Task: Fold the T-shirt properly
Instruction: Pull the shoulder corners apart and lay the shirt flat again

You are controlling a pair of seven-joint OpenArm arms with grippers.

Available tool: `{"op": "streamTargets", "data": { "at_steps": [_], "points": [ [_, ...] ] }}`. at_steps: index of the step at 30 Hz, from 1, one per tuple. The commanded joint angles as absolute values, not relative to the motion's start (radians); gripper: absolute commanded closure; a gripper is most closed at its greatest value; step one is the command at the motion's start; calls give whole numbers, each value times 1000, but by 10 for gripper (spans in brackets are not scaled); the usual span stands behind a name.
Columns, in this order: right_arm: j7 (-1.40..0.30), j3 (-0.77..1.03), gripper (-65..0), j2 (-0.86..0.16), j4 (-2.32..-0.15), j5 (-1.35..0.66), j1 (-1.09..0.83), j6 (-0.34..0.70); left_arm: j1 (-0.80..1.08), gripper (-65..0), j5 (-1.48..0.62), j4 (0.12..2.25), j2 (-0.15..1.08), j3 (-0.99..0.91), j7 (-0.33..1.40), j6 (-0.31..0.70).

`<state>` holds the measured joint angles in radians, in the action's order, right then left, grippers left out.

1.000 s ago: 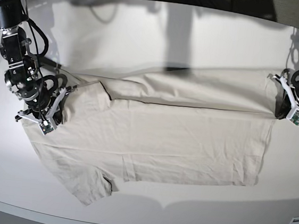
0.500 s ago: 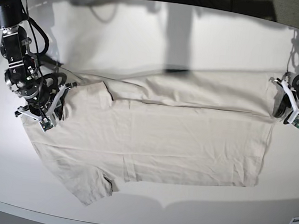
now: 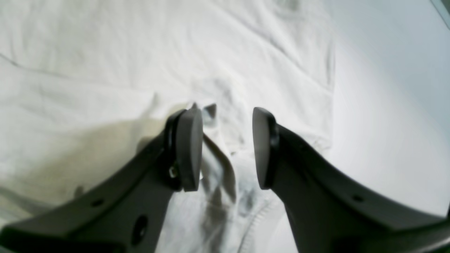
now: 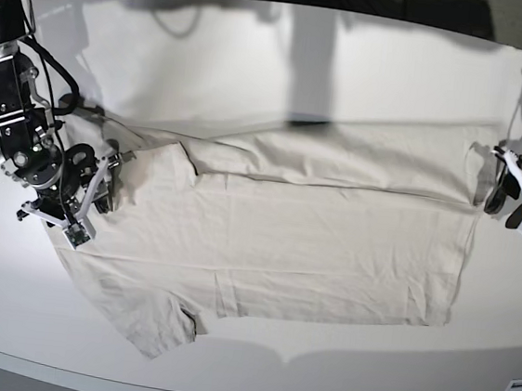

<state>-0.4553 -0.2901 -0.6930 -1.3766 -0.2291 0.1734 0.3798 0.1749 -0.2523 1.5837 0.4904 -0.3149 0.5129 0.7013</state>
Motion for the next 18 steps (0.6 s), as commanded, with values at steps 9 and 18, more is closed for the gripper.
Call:
{"op": "streamTargets", "data": {
  "at_steps": [9, 18],
  "points": [
    [-479, -258, -140, -712, -1408, -353, 114, 373, 333, -76, -289, 1599, 493, -324, 217, 698],
    [-471, -68, 0, -706, -1407, -405, -14, 336, 258, 0, -282, 1449, 402, -324, 152, 654]
  ]
}}
